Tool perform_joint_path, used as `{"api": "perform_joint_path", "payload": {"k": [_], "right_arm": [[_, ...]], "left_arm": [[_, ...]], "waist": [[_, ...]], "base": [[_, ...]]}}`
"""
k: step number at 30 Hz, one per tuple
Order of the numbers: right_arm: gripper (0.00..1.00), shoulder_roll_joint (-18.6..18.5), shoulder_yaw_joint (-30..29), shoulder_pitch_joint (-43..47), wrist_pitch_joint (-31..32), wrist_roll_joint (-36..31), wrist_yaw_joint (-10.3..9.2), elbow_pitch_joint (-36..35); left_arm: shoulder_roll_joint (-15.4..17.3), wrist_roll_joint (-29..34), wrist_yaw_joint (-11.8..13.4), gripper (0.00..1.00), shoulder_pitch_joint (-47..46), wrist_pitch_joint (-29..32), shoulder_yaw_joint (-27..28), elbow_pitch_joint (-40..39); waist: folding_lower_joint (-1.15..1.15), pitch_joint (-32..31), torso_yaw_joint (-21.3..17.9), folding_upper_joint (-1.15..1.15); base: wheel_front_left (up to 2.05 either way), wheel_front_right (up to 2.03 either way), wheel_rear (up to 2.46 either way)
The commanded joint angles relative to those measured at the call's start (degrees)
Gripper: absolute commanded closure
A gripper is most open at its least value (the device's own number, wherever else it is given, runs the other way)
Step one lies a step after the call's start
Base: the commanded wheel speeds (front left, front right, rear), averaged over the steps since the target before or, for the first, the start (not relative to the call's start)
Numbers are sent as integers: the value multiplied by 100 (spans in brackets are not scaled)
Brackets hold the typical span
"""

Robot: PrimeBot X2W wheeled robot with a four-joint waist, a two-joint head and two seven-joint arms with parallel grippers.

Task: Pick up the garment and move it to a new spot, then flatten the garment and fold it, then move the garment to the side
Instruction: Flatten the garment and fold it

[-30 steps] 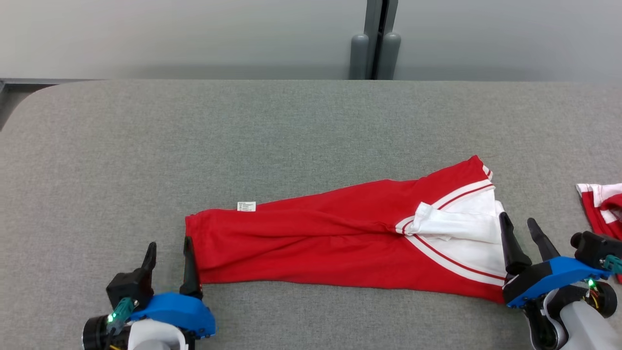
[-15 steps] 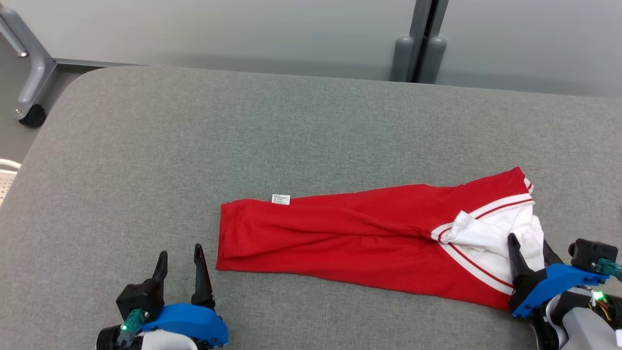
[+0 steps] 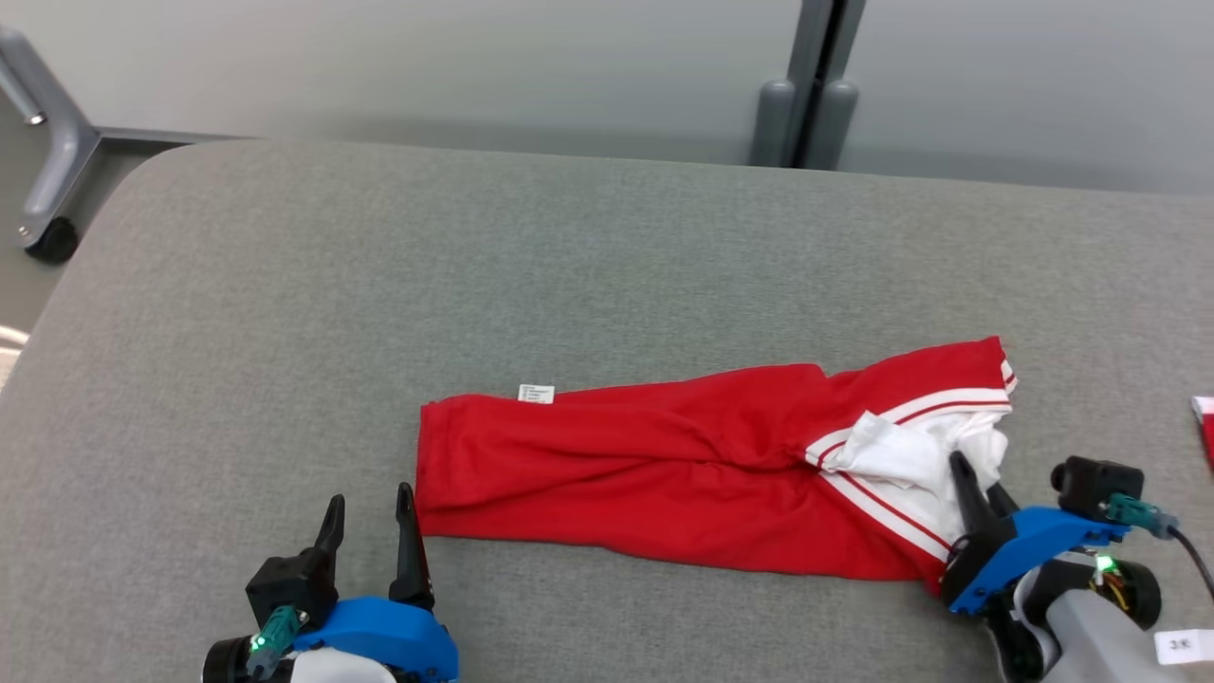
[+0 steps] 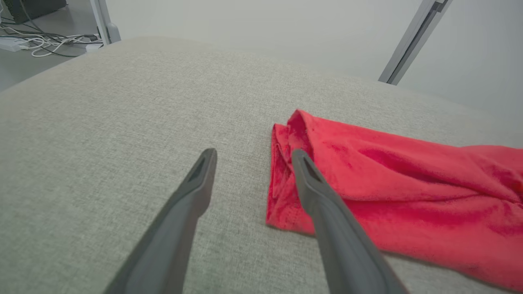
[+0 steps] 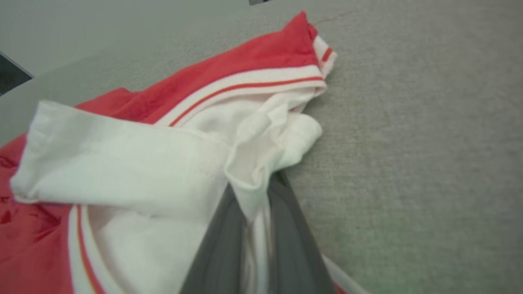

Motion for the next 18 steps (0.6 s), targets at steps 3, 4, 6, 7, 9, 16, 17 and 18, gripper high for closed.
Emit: {"api": "perform_joint_path", "payload": {"k": [3, 4, 6, 7, 9, 16, 17, 18], "right_arm": [[100, -185, -155, 123, -6, 47, -1, -155], [100, -231, -228, 143, -8, 19, 0, -231], [100, -313, -338, 210, -10, -46, 0, -393], [100, -339, -375, 215, -11, -88, -1, -479], [100, -325, -444, 228, -12, -113, 0, -673], [100, 0, -42, 314, -12, -5, 1, -1438], [100, 38, 85, 333, -12, 29, 0, -1541], [100, 95, 238, 349, -9, 71, 0, -1628]], "left_arm": [[-6, -37, -21, 0, 66, -25, -56, 46], [-5, -63, -32, 0, 67, -25, -84, 58], [-7, -154, -46, 0, 64, -25, -149, 73], [-4, -199, -45, 0, 53, -25, -211, 73], [-7, -299, -34, 0, 36, -25, -356, 82], [-1, -516, 47, 0, 6, -25, -737, 126], [0, -511, 43, 0, 11, -26, -783, 145], [-3, -435, 55, 0, 11, -26, -824, 171]], "waist": [[-1, -160, -212, -1], [-1, -188, -262, -1], [-1, -233, -368, -1], [-1, -248, -414, -1], [-1, -265, -468, -1], [-1, -314, -364, -1], [-1, -322, -312, -1], [-1, -328, -254, -1]], "base": [[0, 0, 0], [0, 0, 0], [0, 0, 0], [0, 0, 0], [0, 0, 0], [0, 0, 0], [0, 0, 0], [0, 0, 0]]}}
